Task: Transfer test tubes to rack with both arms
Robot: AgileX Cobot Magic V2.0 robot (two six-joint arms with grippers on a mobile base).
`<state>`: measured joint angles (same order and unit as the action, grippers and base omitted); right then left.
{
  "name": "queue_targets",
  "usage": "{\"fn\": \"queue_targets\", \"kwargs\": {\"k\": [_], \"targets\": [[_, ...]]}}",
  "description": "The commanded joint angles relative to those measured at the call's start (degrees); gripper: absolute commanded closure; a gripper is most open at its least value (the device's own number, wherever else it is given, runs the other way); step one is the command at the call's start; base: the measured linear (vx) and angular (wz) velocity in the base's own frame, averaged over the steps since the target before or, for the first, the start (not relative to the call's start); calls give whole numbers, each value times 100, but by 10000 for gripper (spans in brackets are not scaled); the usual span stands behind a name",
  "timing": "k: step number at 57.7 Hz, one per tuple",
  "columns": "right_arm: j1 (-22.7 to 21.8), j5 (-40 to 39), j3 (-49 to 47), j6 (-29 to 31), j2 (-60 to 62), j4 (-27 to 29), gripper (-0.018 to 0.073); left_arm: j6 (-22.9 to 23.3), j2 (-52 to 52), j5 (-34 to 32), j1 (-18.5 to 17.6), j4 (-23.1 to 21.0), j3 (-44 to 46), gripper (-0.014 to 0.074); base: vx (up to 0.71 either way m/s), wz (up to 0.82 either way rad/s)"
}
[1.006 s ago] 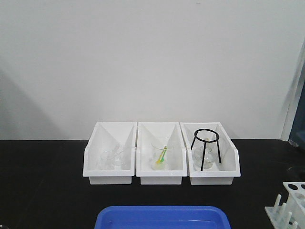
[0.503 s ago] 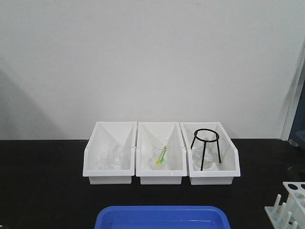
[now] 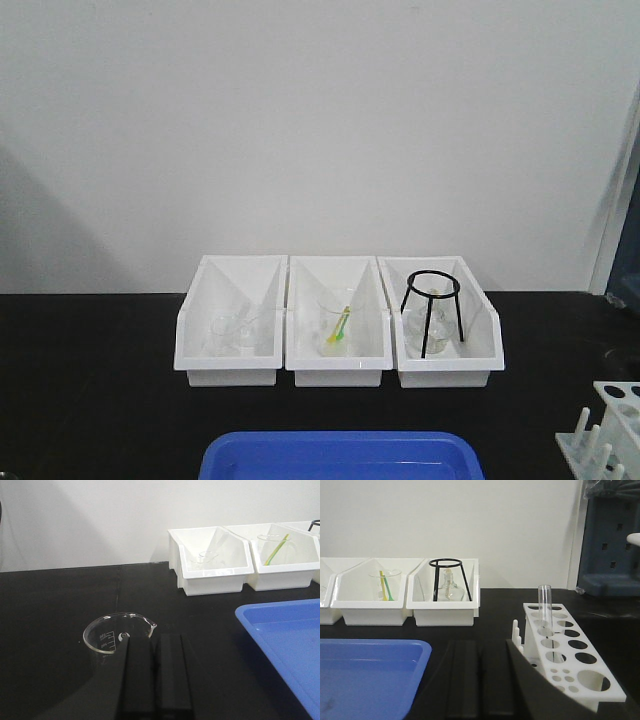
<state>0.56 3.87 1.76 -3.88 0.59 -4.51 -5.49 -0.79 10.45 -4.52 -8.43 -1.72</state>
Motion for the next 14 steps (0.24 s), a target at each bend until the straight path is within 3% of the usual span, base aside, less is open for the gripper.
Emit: {"fn": "queue_targets", "kwargs": {"k": [1,14], "targets": [[-10,-458,61,33,47,-8,567,5,-74,-465,13,-15,-149,614,0,0],[-10,-464,61,32,47,-8,567,5,-74,-465,13,-15,-149,614,0,0]]}}
